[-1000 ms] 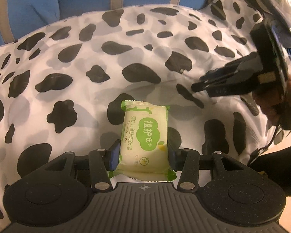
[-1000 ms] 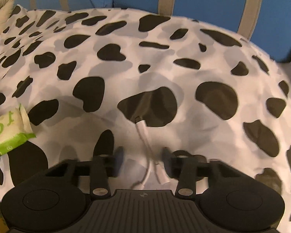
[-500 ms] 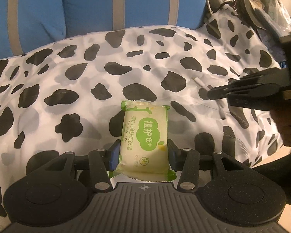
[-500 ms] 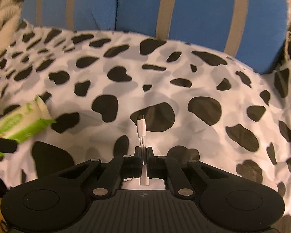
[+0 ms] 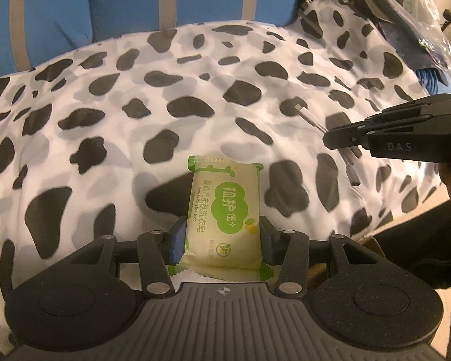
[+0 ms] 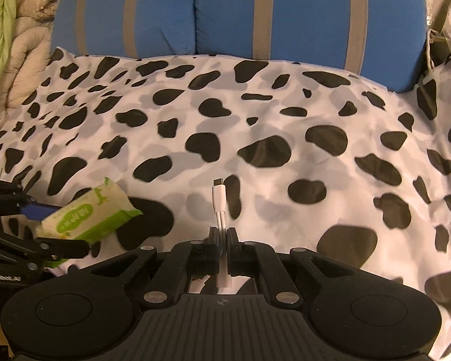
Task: Organize soft objects
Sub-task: 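Carry the wipes packet with the left gripper while the right gripper carries the cable to the box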
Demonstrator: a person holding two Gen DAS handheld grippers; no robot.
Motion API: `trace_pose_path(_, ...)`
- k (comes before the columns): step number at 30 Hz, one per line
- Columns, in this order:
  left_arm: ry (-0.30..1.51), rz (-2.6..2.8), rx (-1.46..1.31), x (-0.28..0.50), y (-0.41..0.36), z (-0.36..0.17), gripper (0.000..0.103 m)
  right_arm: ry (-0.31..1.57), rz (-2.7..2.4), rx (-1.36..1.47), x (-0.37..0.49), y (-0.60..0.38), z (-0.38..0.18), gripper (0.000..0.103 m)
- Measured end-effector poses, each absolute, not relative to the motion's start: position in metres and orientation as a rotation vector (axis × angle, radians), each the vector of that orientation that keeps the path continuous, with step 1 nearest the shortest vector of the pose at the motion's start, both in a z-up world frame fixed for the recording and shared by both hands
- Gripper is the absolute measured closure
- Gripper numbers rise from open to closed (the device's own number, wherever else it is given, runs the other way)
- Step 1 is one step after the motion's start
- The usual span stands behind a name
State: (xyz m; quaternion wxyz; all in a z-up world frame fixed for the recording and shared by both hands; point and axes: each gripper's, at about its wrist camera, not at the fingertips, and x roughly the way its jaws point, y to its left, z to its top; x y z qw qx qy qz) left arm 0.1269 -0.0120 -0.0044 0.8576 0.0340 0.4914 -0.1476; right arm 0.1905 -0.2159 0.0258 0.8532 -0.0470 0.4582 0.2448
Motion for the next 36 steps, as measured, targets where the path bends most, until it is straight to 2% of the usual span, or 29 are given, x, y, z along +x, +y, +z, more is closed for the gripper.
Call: trace_pose_path(36, 1.028, -0.324, 0.064, 0.034, -0.043, -0.006, 0.056, 1.004, 0.561, -0.082, 0.080, -0.224, 0.032, 0.096)
